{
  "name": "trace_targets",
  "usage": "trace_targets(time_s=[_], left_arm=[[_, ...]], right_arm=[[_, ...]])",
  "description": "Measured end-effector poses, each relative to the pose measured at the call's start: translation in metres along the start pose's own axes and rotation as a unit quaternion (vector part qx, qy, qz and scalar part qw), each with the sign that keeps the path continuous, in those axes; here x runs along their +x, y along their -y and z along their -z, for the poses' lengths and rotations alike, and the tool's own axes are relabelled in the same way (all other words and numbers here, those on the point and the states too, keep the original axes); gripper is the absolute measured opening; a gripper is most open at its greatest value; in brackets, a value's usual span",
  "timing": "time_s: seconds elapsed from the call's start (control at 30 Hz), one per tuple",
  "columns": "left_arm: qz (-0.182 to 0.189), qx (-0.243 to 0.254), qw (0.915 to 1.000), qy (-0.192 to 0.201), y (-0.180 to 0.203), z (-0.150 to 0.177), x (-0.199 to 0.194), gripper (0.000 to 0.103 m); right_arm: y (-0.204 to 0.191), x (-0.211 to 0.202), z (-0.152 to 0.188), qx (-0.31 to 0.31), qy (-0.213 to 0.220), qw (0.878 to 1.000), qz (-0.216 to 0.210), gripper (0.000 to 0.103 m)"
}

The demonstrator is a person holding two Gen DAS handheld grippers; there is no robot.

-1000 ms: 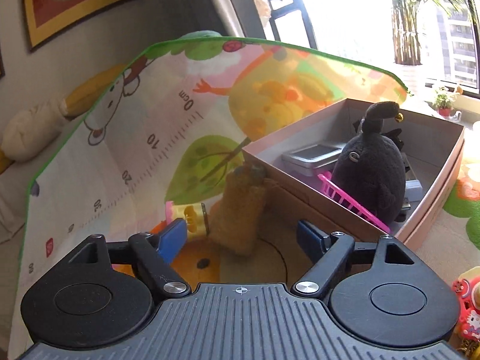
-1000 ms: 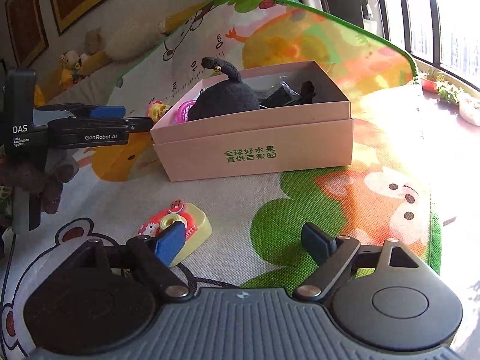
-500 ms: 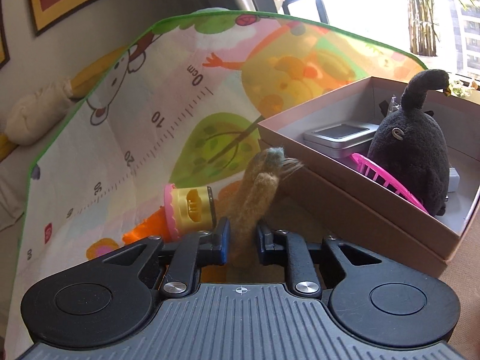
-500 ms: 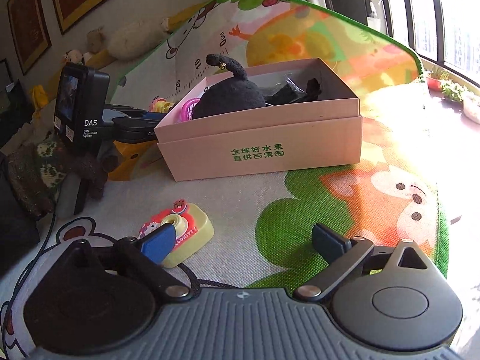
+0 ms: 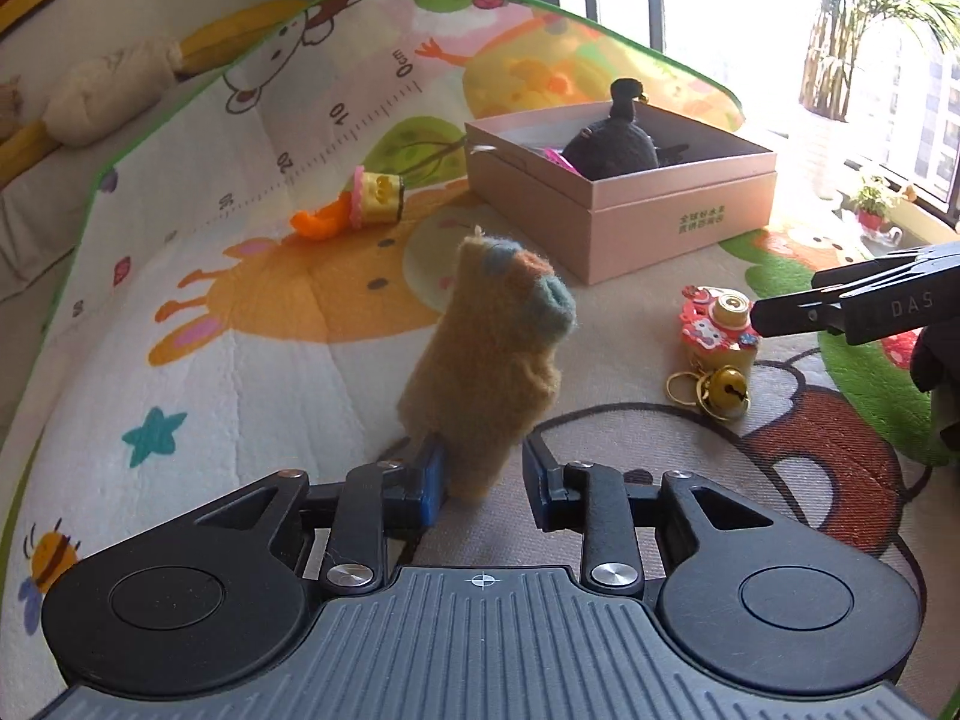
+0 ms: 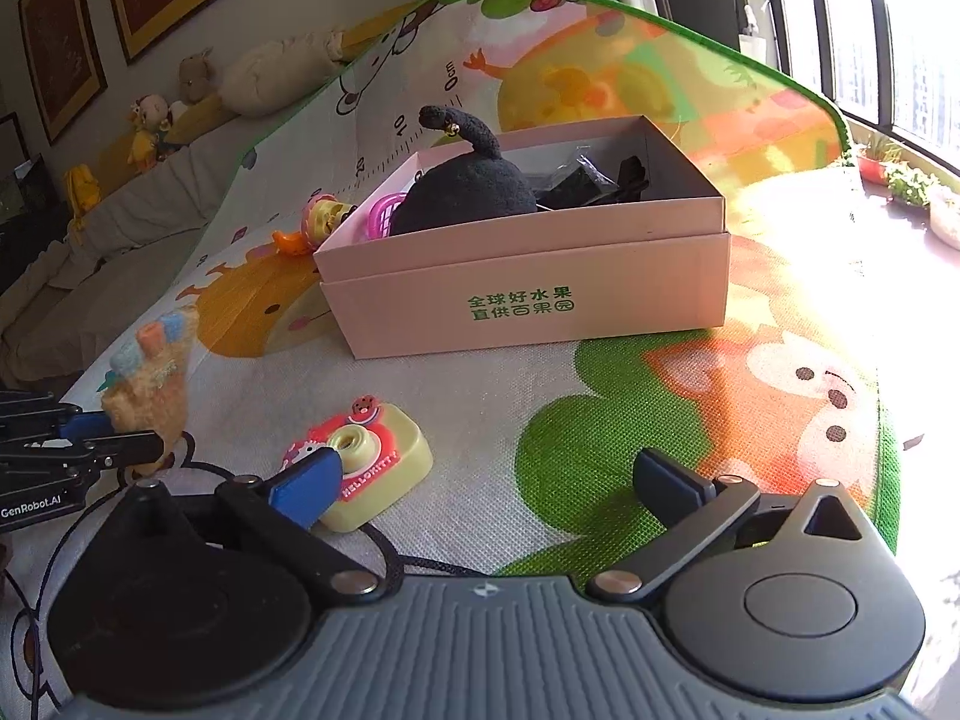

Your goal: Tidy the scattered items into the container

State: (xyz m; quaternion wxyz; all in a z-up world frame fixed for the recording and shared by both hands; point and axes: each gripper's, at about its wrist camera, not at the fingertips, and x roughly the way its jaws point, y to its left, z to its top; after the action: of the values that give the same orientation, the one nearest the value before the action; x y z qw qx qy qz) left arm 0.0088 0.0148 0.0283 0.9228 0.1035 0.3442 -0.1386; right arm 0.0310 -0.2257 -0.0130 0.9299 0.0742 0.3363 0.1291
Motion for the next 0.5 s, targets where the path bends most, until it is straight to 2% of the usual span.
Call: trace_targets(time_s=[0.07, 0.2, 0.27, 0.33, 0.4, 0.5], left_arm=[[0.012, -0.014, 0.9998, -0.002, 0.003, 0.004, -0.003, 0.057], [0.028, -0.022, 0.9993, -0.009, 0.013, 0.008, -0.002, 0.076], [0.034, -0.021, 0.9992, -0.005, 0.018, 0.008, -0.001, 0.088], [0.040, -0.024, 0.9989, 0.005, 0.019, 0.006, -0.002, 0.095], [0.048, -0.033, 0.9982, 0.013, 0.017, 0.003, 0.000, 0.096], [0.056, -0.048, 0.9972, 0.015, 0.013, -0.003, 0.006, 0.097]], right_arm=[[-0.004, -0.002, 0.000, -0.014, 0.002, 1.000, -0.002, 0.103], [-0.013, -0.010, 0.002, -0.048, 0.005, 0.999, -0.011, 0.103], [-0.010, -0.019, -0.003, -0.058, 0.026, 0.998, -0.002, 0.103], [0.000, -0.028, -0.014, -0.051, 0.059, 0.997, 0.027, 0.103], [0.019, -0.031, -0.032, -0.021, 0.085, 0.995, 0.053, 0.103], [0.051, -0.018, -0.061, 0.041, 0.100, 0.992, 0.060, 0.103]])
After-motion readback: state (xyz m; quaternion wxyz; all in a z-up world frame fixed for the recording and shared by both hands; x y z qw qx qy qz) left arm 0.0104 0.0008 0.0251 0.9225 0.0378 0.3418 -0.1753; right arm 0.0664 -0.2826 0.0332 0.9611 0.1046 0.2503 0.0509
